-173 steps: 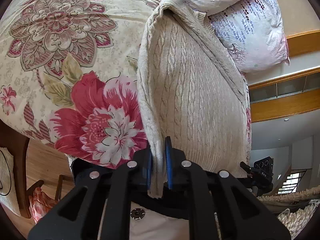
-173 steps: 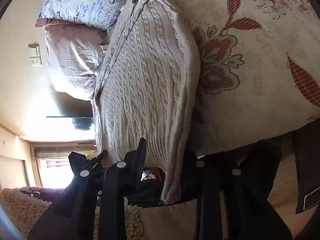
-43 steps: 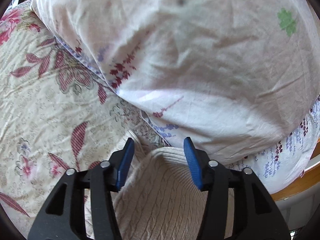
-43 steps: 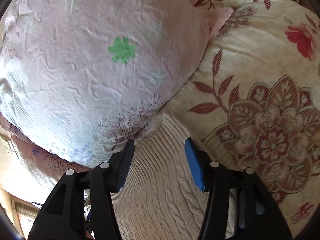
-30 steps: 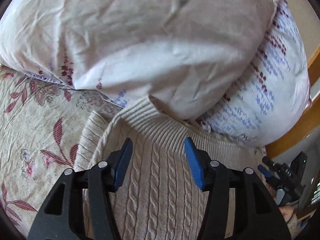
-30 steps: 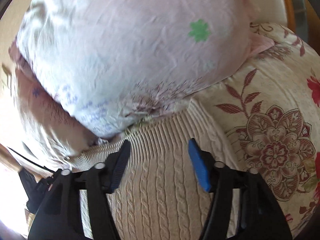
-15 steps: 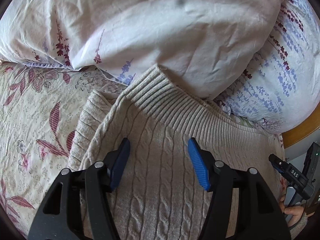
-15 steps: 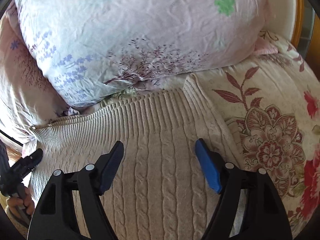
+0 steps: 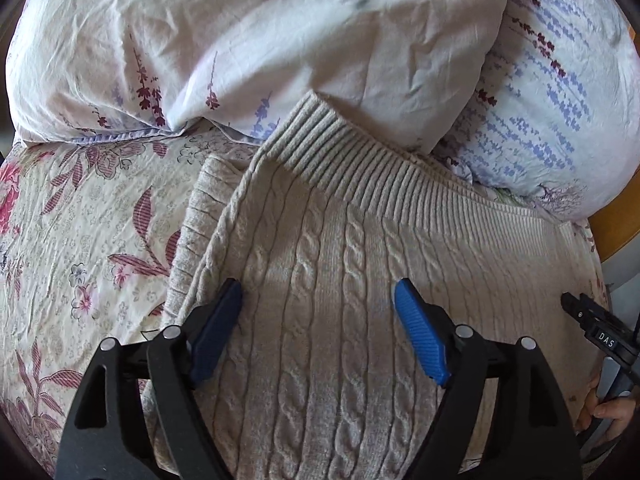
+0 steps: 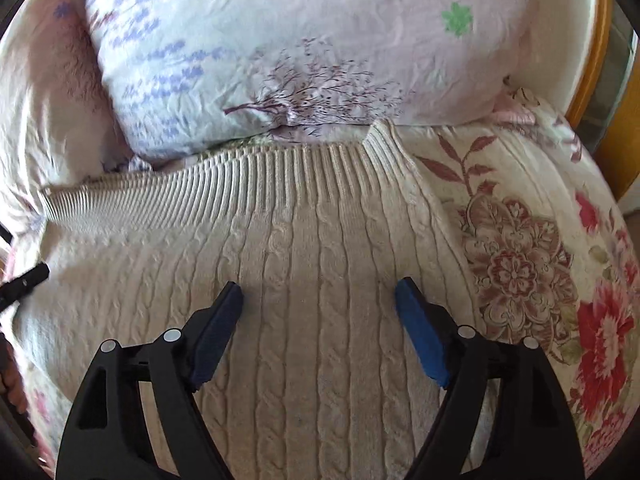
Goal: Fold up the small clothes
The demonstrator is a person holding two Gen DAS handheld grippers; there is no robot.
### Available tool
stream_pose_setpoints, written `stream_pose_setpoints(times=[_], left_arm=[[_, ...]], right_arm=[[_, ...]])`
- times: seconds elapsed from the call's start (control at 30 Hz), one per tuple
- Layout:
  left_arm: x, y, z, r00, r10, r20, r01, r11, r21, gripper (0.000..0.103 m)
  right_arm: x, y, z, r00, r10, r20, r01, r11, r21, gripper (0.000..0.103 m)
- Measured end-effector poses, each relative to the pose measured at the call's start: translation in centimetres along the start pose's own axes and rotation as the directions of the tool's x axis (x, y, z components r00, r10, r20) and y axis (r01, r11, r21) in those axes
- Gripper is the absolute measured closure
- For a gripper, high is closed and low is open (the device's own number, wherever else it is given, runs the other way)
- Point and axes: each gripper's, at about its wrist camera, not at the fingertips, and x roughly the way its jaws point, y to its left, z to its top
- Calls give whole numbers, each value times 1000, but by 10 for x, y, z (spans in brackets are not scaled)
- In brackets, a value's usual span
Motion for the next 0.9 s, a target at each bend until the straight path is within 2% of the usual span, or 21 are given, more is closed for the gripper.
stream_pose_setpoints(times=[0.03,0.1,0.23,0.33,0.53,0.63,0.73,0.83,0.9], left_arm=[[2,-3,-2,1000,6,1,-6,1000,22,17],[5,-10,-4,999,33,-2,-33,998,60,14],[-7,-14,-10,999,42,17,-43,997,71,14],[-21,-14,-15,998,49,40,-52,995,82,14],[-17,-19,-25,997,76,16,-77,990,121,11],[-8,-19,-25,998,65,11,-65,992,108,4],[-9,-18,-22,999,49,16,-50,995,88,4],[-29,-1,-19,997,7,72,-10,999,34,4],[-36,18,-17,996,-15,91,17,999,-27,4]], right_arm=[[0,2,-1,1000,-13,2,13,1000,-12,14],[2,3,1,1000,-18,-1,18,1000,-15,12],[-13,2,-1,999,0,33,-1,1000,16,12],[-27,7,-11,998,29,59,-29,1000,-6,12],[-19,21,-31,999,-4,33,6,999,-49,10],[-14,20,-32,999,-15,35,17,999,-41,4],[-10,15,-29,1000,0,30,1,1000,-28,2],[-18,14,-29,999,13,46,-12,1000,-14,2],[-27,16,-32,996,56,71,-55,998,-8,2]])
